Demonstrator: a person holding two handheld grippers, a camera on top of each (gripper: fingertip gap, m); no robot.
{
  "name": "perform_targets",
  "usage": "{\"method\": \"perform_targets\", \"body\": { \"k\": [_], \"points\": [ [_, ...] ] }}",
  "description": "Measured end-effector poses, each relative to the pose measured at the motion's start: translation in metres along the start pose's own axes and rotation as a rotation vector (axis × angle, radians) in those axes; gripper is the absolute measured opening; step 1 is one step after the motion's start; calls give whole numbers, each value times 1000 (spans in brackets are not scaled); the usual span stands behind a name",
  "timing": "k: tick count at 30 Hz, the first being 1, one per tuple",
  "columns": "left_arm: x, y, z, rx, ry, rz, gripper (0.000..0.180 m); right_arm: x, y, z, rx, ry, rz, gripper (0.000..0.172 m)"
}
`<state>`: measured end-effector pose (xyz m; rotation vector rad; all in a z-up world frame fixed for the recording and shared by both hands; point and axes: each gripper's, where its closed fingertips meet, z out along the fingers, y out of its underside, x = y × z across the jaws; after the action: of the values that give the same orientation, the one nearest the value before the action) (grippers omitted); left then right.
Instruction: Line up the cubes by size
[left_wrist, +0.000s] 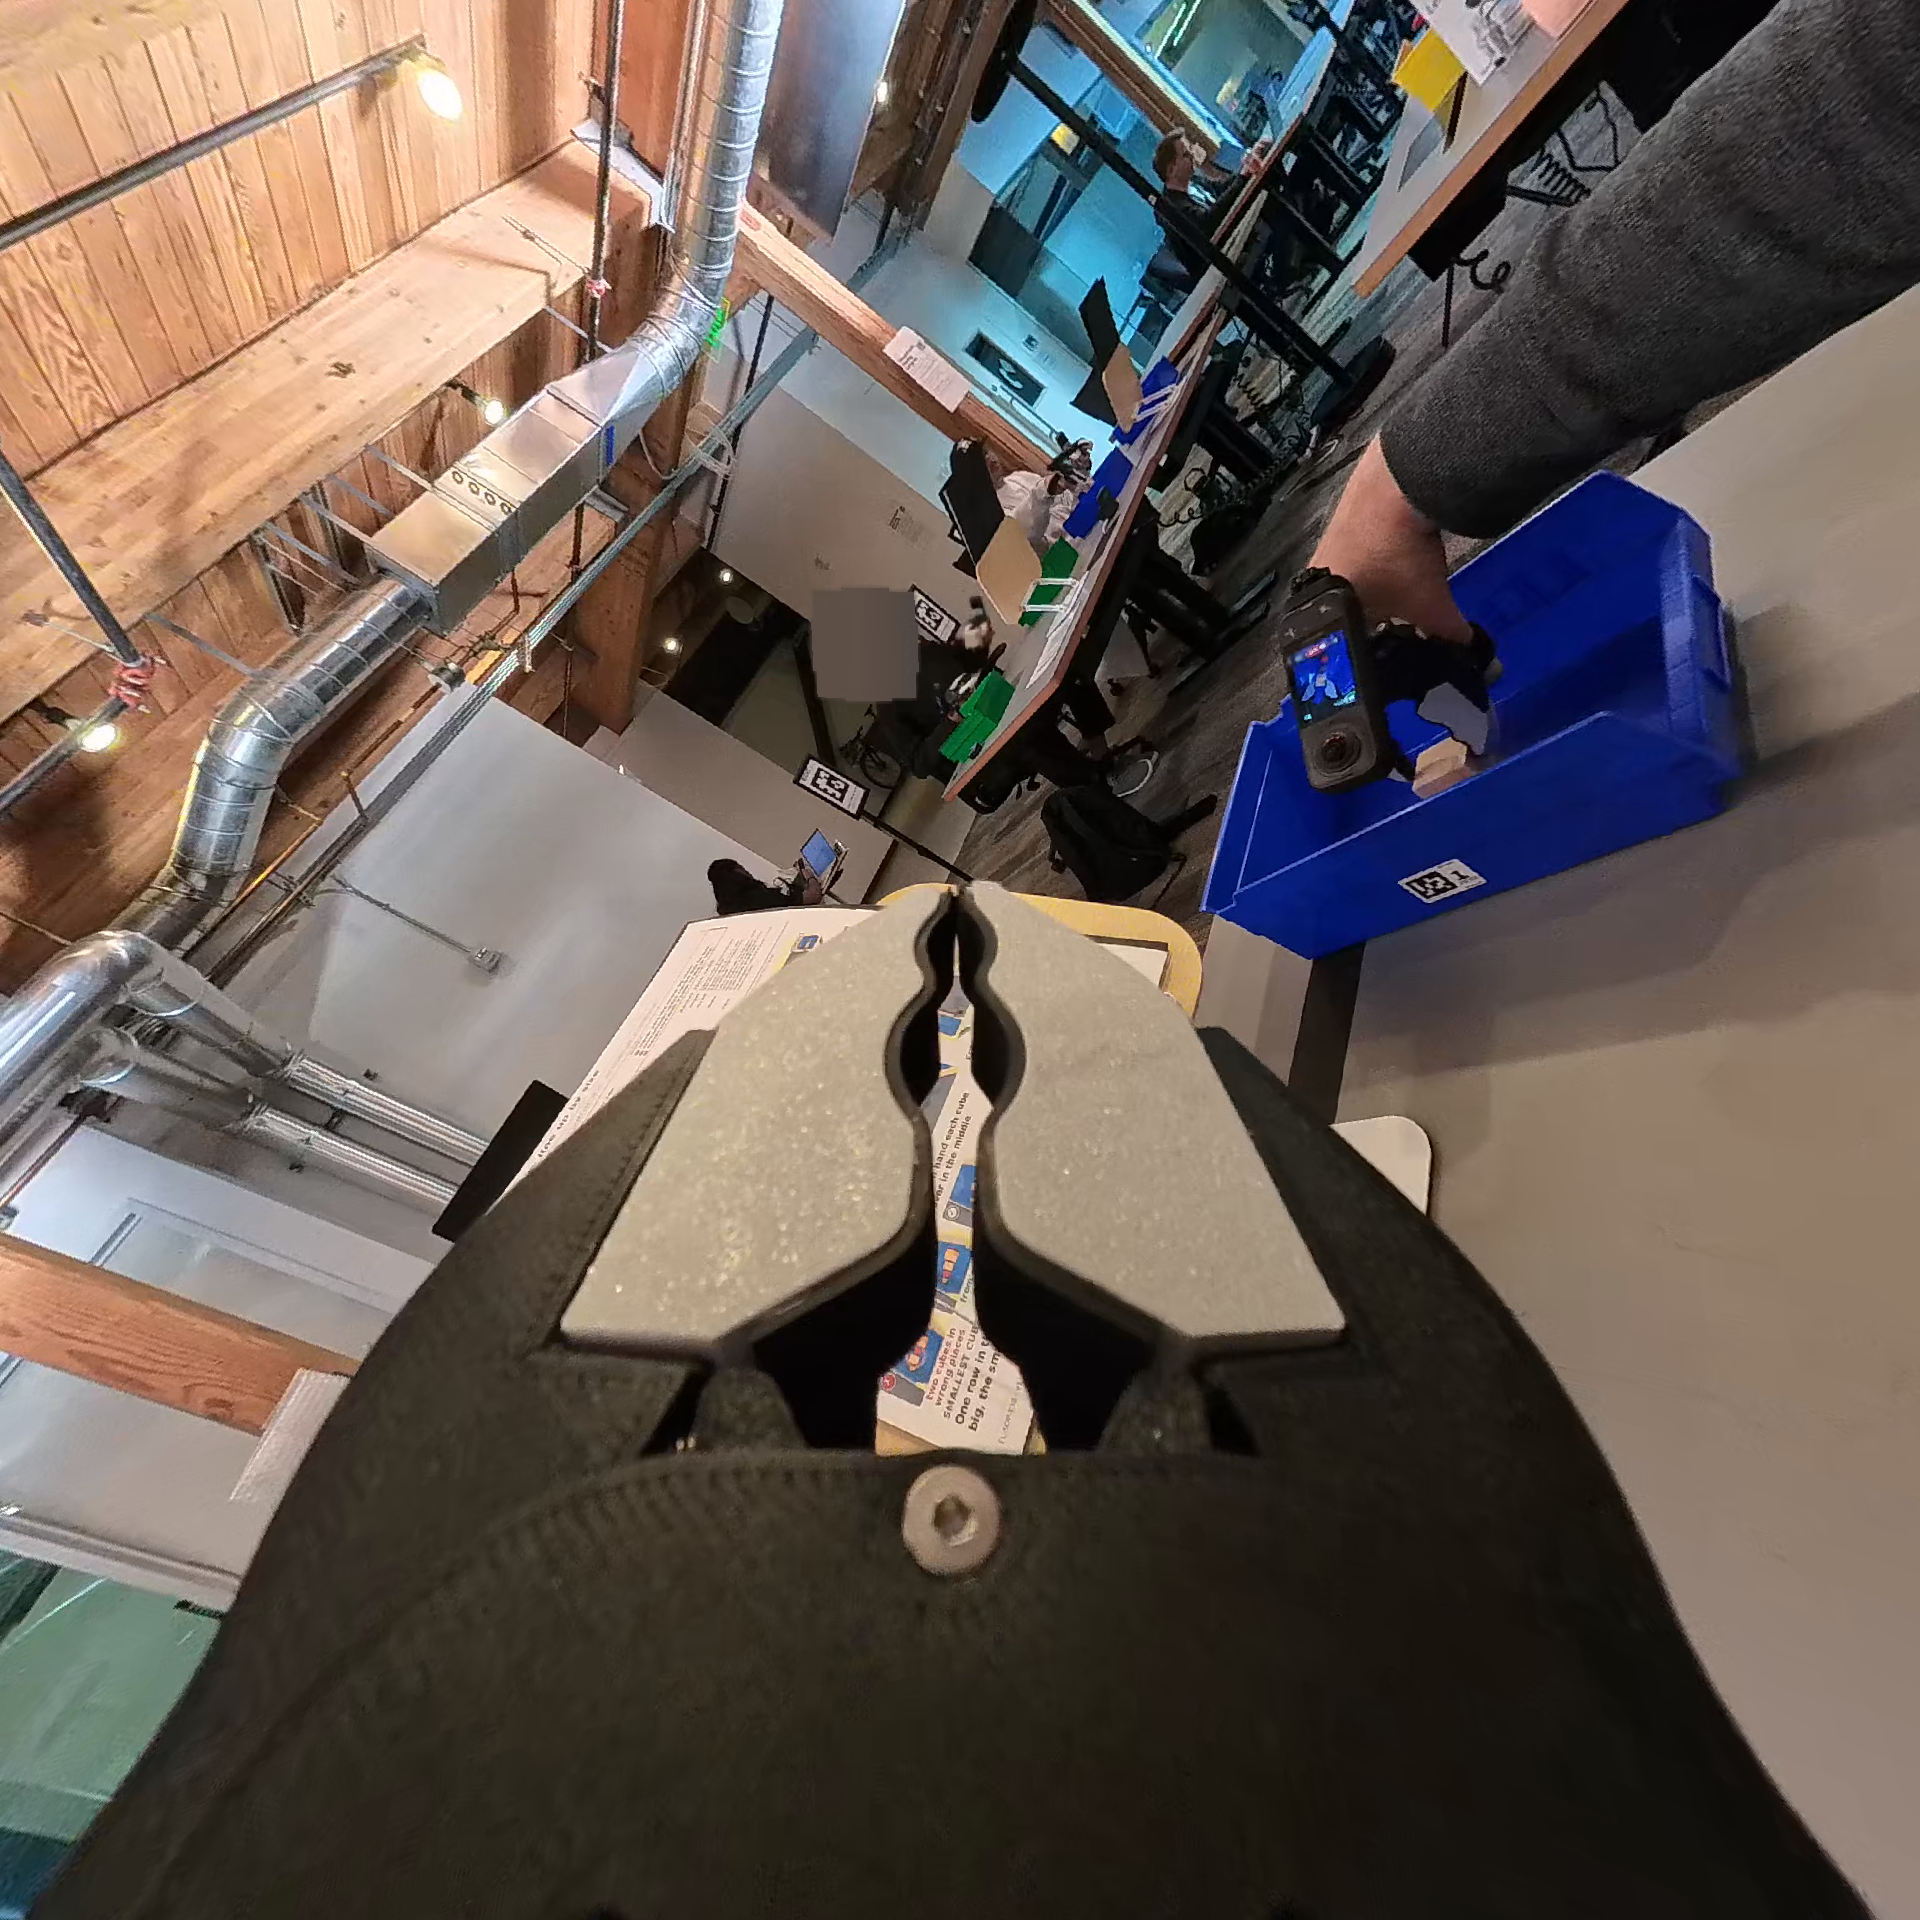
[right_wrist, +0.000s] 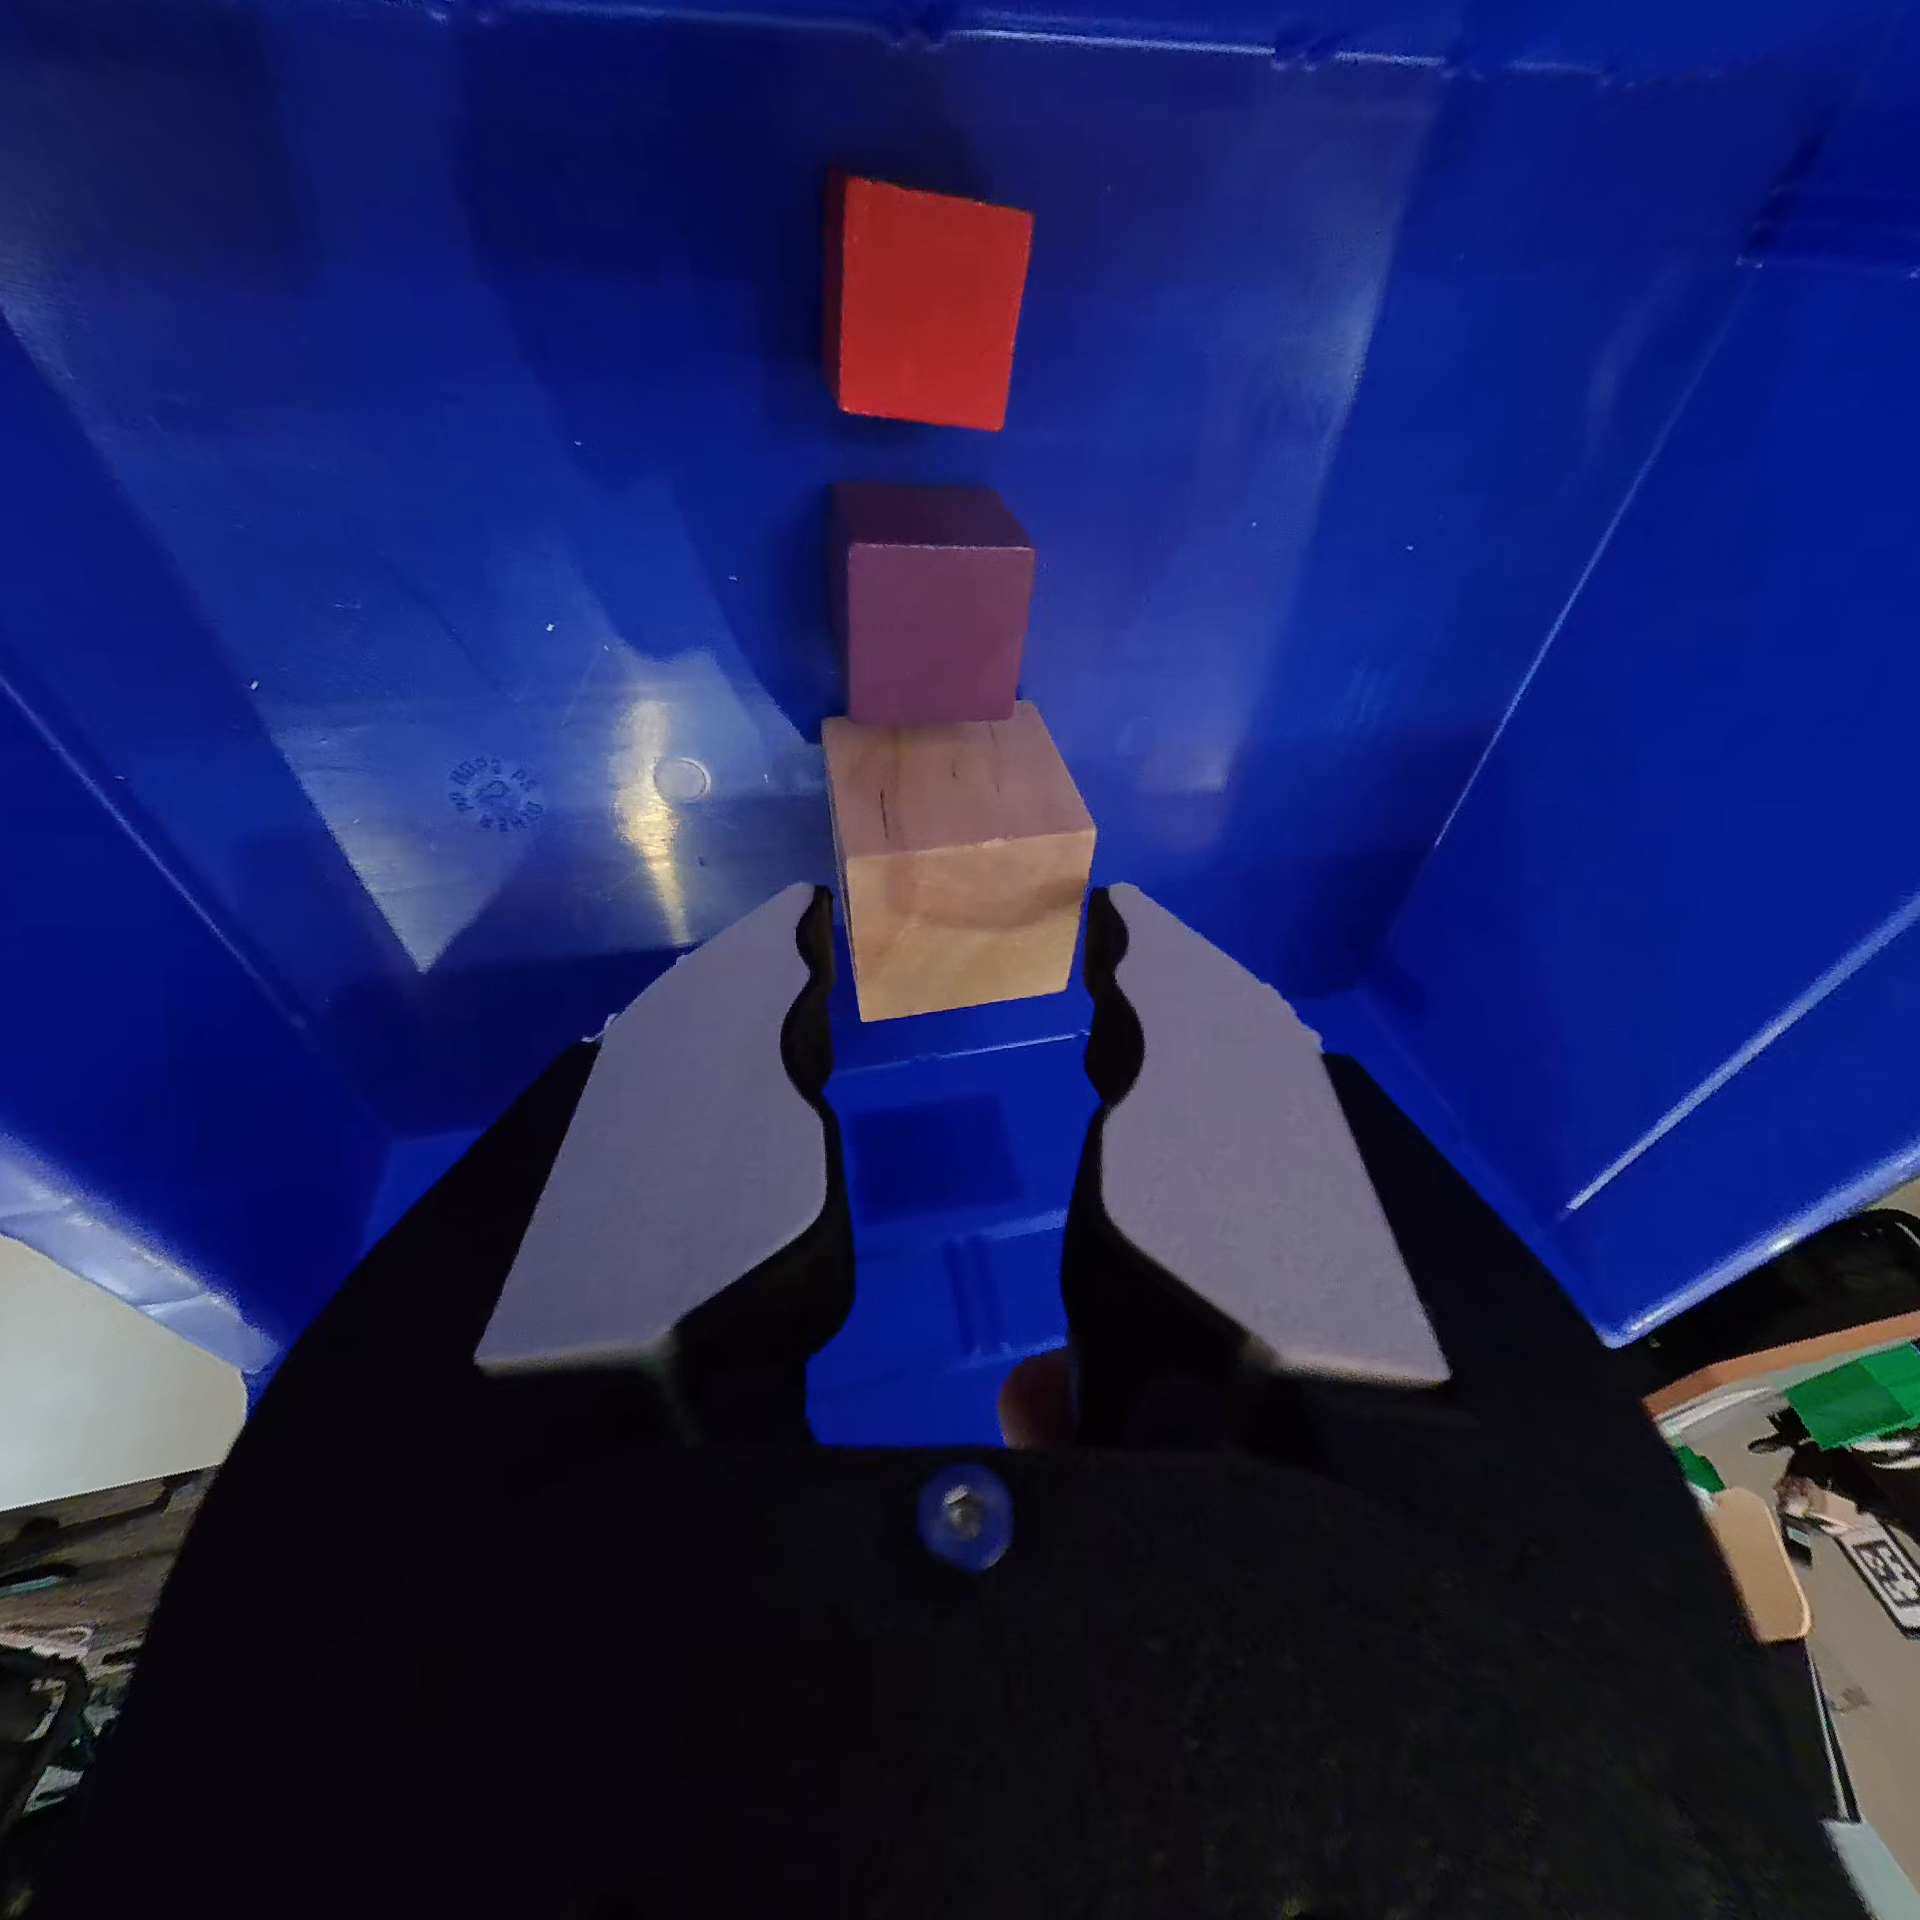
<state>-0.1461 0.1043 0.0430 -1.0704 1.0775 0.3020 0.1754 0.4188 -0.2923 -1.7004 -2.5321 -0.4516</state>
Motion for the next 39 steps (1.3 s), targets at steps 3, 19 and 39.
{"method": "perform_targets", "body": {
  "k": [3, 19, 39],
  "points": [
    [0, 1, 0, -4, 2, 0, 0, 3, 1, -6, -9, 30, 5, 48],
    [-7, -4, -12, -15, -39, 2, 0, -21, -118, -241, 533, 725, 232, 35],
    [-28, 58, -31, -257, -99, 25, 0, -95, -310, -361, 1253, 716, -66, 31]
  ]
}}
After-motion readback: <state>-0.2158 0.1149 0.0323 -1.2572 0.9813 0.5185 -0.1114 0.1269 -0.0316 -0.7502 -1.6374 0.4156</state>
